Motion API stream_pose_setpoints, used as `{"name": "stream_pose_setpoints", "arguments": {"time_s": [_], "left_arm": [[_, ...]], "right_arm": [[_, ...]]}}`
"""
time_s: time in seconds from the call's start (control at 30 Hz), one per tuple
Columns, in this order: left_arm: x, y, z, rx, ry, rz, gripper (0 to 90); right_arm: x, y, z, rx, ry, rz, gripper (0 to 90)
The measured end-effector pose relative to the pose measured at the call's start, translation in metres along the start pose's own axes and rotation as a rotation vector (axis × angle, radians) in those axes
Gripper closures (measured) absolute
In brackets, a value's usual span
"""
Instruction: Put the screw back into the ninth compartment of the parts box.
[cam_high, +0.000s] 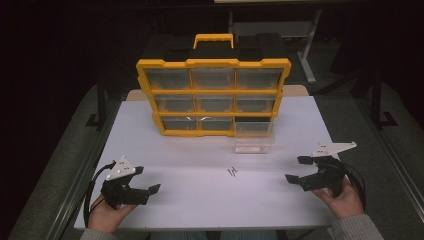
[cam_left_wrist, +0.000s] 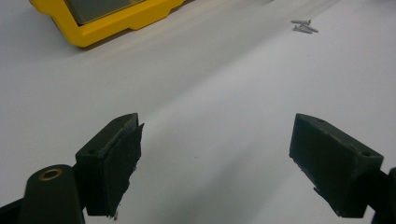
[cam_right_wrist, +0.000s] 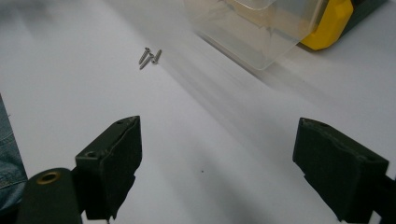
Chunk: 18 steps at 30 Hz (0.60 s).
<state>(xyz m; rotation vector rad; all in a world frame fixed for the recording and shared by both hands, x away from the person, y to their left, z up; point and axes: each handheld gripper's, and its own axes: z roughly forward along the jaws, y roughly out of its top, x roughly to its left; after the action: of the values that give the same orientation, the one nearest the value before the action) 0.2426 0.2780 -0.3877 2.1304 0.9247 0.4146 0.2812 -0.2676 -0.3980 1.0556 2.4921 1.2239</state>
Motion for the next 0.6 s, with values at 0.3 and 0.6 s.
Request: {"name": "stream_pose_setpoints", "arguments": {"time_s": [0.3,0.6], "left_arm": [[-0.0004,-0.0002,0.0013,0.009,-0.003,0.01,16.1],[-0.0012,0.0003,0.0016,0.012,0.003,0.016,16.1]], "right_arm": [[0.0002,0.0012,0.0029,0.012,0.011,0.0,14.7],[0.0017,0.0052,0.0068,0.03,0.016,0.004,14.7]]}}
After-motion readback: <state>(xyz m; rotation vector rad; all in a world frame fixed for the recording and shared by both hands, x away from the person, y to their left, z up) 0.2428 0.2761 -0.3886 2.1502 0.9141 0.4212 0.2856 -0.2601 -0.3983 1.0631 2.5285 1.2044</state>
